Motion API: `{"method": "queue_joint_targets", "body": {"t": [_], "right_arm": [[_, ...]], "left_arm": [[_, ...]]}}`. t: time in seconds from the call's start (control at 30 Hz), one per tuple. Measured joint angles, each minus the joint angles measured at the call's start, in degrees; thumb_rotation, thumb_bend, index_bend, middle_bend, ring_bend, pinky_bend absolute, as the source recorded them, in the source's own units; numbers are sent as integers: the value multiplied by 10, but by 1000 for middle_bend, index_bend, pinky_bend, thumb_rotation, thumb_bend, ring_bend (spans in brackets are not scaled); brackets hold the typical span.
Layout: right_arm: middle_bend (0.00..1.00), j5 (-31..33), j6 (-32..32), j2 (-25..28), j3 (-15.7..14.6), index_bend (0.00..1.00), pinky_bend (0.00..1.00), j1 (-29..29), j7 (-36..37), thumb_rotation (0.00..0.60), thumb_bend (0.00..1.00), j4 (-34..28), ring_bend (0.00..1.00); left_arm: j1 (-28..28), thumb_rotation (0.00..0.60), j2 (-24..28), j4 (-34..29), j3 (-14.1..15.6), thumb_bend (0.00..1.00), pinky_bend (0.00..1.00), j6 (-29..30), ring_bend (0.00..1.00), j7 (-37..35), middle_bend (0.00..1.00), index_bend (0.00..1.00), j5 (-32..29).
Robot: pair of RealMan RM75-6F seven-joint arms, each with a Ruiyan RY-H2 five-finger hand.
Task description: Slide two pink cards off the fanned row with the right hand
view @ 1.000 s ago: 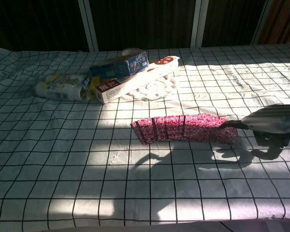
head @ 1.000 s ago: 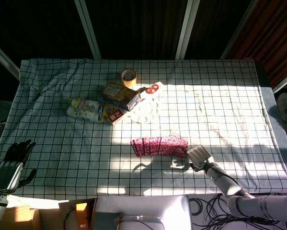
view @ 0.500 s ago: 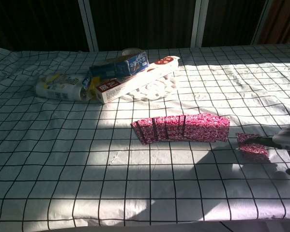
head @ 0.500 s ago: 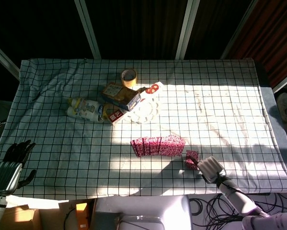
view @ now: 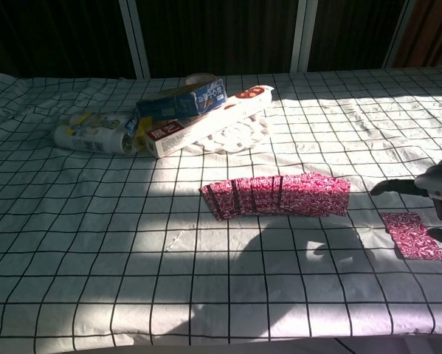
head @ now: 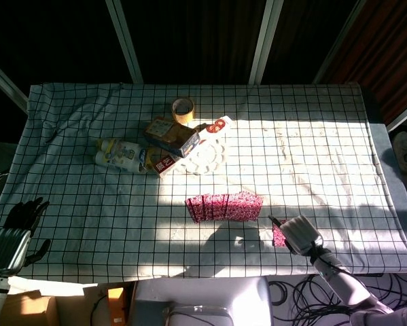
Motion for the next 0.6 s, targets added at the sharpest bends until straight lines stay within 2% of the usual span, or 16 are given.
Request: {"method": "queue_joint_targets", "body": {"t": [0.23,0.43,0.6], "right_arm": [[1000,81,-30,-40,40,69,963,37,-47,600,458,13,973],[1000,147,-49,-81,53,68,963,66,-88,600,458,34,973],[1000,178,-52,-99,54,71,964,80,-105,600,457,46,973]], "left_arm": [[2,600,1,2,-1,368,10,4,20,-4,20,0,1],[1,600,1,4,0,368,10,3,20,-6,20,0,2],[0,600,1,4,0,368,11,1,19,-6,20,0,1]]}}
